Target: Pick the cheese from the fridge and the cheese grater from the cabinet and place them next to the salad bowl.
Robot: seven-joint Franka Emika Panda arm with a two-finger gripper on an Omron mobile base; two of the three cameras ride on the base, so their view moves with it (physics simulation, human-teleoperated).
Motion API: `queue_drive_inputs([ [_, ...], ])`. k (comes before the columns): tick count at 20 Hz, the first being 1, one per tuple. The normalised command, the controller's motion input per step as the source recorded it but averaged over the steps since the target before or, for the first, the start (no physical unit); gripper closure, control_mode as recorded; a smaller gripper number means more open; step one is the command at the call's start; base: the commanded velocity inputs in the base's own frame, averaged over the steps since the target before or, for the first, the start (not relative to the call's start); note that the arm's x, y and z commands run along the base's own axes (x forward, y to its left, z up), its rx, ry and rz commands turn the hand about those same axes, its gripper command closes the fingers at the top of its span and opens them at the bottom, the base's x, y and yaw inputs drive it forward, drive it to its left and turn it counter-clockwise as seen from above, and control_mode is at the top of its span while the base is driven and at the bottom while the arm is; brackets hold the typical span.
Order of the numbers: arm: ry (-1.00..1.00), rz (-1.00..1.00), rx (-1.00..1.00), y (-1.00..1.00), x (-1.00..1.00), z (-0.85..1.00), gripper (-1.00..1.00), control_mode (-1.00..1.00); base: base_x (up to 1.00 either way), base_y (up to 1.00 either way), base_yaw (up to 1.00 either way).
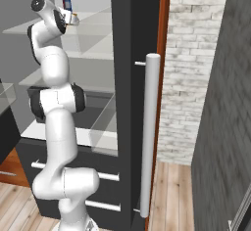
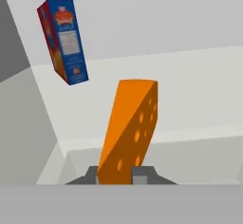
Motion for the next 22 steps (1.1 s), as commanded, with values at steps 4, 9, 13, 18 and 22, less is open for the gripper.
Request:
queue_drive_inputs([
  [4,0.0,0.0,0.0,-0.01,-0.19,0.0,1.0,-1.0,0.0,0.0,0.0],
  [9,-0.06,0.0,0.03,-0.04,-0.79,0.02,1.0,-1.0,0.0,0.0,0.0],
  [13,-0.08,0.0,0.04,-0.13,-1.0,-0.01,1.0,-1.0,0.0,0.0,0.0],
  [18,-0.13,0.0,0.03,-0.46,-1.0,-0.13,1.0,-1.0,0.0,0.0,0.0],
  [22,-0.08,0.0,0.07,-0.65,-0.77,0.0,1.0,-1.0,0.0,0.0,0.0],
])
